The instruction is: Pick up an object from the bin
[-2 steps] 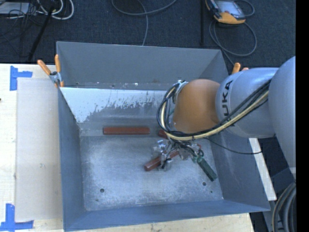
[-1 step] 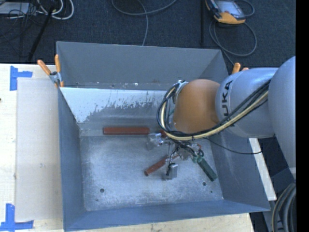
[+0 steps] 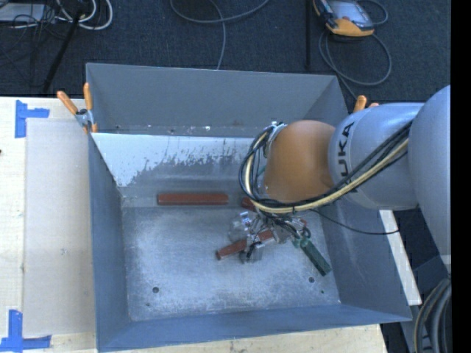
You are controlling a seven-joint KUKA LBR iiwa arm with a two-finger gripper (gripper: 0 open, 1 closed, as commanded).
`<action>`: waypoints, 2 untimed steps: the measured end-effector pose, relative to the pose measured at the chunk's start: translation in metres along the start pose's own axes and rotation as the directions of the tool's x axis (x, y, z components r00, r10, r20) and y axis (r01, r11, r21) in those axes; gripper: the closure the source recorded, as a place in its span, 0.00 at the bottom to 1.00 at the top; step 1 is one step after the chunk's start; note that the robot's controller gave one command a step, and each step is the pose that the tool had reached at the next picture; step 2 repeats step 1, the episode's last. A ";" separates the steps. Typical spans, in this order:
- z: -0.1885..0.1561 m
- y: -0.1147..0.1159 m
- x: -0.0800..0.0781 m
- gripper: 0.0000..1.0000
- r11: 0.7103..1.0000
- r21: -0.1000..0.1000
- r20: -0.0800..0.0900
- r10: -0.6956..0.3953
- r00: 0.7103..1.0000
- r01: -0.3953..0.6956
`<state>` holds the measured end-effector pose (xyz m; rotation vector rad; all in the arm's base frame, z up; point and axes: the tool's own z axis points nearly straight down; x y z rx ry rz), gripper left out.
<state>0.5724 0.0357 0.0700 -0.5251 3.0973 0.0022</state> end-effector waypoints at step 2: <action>-0.149 -0.009 0.047 1.00 0.985 0.005 0.006 -0.173 0.985 0.173</action>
Offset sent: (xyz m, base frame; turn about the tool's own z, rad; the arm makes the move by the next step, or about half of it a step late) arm -0.0428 -0.0238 0.1456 -0.1761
